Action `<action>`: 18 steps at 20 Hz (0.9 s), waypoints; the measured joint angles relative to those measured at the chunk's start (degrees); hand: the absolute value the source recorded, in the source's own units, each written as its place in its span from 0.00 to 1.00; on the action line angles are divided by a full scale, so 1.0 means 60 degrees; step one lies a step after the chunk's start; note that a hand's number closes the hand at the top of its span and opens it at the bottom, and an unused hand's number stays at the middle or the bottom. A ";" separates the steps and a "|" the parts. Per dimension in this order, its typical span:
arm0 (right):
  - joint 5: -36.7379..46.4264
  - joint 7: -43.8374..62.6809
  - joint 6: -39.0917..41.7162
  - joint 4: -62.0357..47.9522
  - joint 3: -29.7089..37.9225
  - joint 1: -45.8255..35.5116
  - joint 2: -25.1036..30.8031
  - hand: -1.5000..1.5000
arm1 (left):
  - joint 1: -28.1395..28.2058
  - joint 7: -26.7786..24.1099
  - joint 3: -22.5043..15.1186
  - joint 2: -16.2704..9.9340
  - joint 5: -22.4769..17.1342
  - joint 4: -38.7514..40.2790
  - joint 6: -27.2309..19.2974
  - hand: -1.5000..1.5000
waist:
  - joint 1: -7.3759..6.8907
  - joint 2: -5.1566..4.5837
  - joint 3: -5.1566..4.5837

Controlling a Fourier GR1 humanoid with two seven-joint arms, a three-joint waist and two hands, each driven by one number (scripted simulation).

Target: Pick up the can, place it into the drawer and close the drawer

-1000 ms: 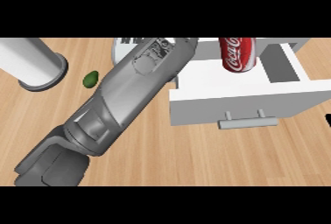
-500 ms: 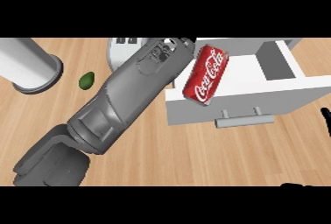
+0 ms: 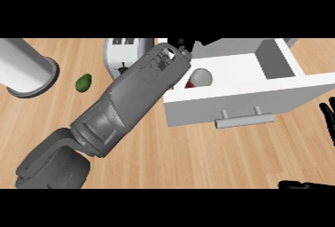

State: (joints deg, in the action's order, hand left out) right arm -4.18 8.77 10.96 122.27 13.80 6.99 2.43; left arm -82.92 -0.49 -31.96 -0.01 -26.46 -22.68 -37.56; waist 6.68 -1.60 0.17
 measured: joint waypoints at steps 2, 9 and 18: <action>-0.0012 -0.0042 0.0012 -0.0077 0.0032 -0.0065 0.0035 0.00 | 0.0000 0.0019 -0.0184 0.0001 -0.0089 0.0029 -0.0109 0.00 | 0.0028 -0.0003 0.0001; 0.0066 -0.0050 -0.0015 -0.0123 -0.0016 -0.0214 0.0063 0.00 | -0.0021 -0.0125 -0.0419 0.0000 -0.0401 0.0341 -0.0565 0.00 | 0.0088 -0.0037 0.0000; 0.0257 -0.0023 -0.0049 0.0102 -0.0153 -0.0349 0.0112 0.00 | 0.0262 -0.0433 -0.0673 0.0002 -0.0882 0.0300 -0.1172 0.00 | 0.0162 -0.0049 -0.0005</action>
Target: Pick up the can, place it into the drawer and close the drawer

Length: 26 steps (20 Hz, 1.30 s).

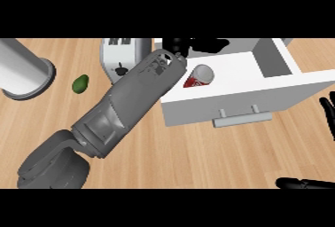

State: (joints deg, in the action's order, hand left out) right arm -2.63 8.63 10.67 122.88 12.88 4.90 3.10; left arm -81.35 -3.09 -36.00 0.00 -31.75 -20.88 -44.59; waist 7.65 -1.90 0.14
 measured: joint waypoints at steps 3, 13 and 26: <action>0.0536 -0.0160 -0.0048 0.0142 -0.0030 -0.0140 0.0227 0.00 | -0.0005 -0.0050 0.0006 -0.0001 -0.0223 -0.0123 -0.0101 0.00 | -0.0016 0.0007 -0.0005; 0.2393 -0.1027 0.0208 0.0635 -0.0393 -0.0176 0.1120 0.00 | 0.0061 -0.0477 0.0280 -0.0001 -0.1083 -0.0436 -0.0237 0.00 | -0.0213 0.0055 -0.0010; 0.7136 -0.1456 -0.0623 -0.0748 -0.2175 -0.1100 0.1867 0.00 | -0.0327 -0.0507 0.0158 0.0000 -0.1455 -0.0729 -0.0626 0.00 | -0.0889 0.0185 -0.0017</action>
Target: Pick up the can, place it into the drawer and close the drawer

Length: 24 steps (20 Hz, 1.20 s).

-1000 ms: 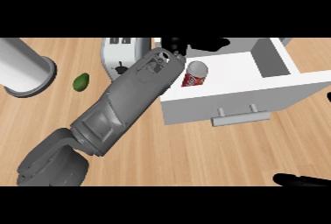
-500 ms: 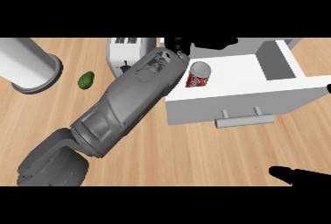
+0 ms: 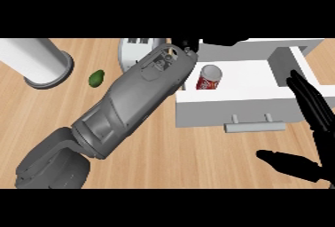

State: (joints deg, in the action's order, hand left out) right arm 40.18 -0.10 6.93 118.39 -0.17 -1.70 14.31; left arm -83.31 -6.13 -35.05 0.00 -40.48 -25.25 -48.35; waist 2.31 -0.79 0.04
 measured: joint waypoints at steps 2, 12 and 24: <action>0.0688 0.0013 -0.0166 -0.0379 -0.0303 -0.0113 0.0034 0.00 | 0.0083 0.0043 0.0002 0.0000 0.0025 -0.0083 0.0012 0.00 | -0.0107 0.0032 -0.0002; 0.3059 -0.0283 -0.2131 -0.3545 -0.0953 -0.0835 -0.0502 0.00 | 0.0413 0.0987 0.0017 -0.0806 0.0530 -0.1124 0.0129 0.00 | -0.0548 0.0145 -0.0001; 0.3754 -0.1037 -0.4221 -0.7493 -0.0083 -0.2913 -0.0746 0.00 | 0.1511 0.2434 -0.0064 -0.2684 0.1099 -0.3565 0.0494 0.00 | -0.0808 0.0295 -0.0151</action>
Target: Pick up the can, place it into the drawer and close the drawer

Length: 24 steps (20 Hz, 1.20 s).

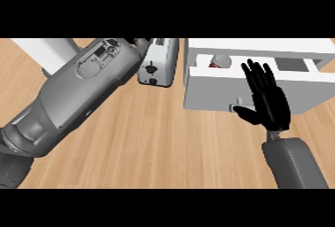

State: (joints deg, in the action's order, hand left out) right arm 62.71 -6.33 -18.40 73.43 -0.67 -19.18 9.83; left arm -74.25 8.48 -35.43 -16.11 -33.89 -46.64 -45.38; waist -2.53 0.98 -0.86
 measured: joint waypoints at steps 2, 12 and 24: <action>0.0195 -0.0109 -0.0471 -0.0709 0.0124 -0.0332 -0.0029 0.00 | 0.0175 0.0269 -0.0049 -0.0196 0.0072 -0.0426 -0.0052 0.00 | -0.0050 0.0001 -0.0006; 0.0709 -0.0338 -0.2717 -0.4207 0.0933 -0.2350 -0.0197 0.00 | 0.1418 0.1264 -0.0138 -0.1479 0.0422 -0.2555 -0.0006 0.00 | -0.0143 -0.0076 0.0072; 0.0995 0.0086 -0.4340 -0.7100 0.1670 -0.4765 -0.0056 0.00 | 0.2846 0.1289 -0.0041 -0.1875 0.0821 -0.3934 -0.0031 0.00 | -0.0127 -0.0127 0.0103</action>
State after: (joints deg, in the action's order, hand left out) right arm 68.68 -5.81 -44.44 30.83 9.35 -47.77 9.49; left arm -57.17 16.21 -35.68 -27.35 -28.96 -70.25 -45.57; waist -3.29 0.23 -0.25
